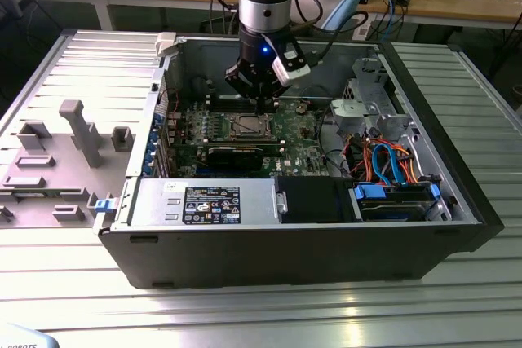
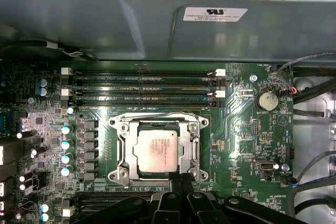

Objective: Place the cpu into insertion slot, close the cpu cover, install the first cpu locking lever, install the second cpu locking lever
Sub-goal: 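Install the second cpu locking lever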

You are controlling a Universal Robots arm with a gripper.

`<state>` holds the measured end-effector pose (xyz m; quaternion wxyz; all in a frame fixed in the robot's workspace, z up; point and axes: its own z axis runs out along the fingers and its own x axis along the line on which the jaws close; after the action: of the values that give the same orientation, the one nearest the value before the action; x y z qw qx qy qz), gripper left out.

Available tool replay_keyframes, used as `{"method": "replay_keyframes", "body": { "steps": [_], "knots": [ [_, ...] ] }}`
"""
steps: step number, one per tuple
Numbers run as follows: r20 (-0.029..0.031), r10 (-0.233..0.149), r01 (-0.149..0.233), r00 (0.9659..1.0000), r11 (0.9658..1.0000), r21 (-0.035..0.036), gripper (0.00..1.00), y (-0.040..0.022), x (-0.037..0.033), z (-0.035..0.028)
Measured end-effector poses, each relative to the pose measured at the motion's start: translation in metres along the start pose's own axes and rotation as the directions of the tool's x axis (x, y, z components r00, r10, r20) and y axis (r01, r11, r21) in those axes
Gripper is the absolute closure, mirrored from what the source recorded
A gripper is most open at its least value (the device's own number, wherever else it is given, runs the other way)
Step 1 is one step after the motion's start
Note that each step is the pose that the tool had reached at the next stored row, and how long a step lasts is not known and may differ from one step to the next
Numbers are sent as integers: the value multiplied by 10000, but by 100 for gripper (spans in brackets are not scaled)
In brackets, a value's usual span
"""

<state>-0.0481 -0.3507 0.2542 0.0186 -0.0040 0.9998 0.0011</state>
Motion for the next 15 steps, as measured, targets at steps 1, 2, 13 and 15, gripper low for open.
{"method": "replay_keyframes", "body": {
  "steps": [1, 2, 13, 15],
  "knots": [
    [1, 1, -1, 10000, 10000, -1, 89, -1, 0, 0],
    [-3, 3, -3, 10000, 10000, -8, 89, -1, 0, 0],
    [-86, 68, -72, 9999, 9990, -451, 89, -234, 2, 6],
    [-116, 70, -75, 9999, 9989, -452, 89, -236, 3, 21]
  ]
}}
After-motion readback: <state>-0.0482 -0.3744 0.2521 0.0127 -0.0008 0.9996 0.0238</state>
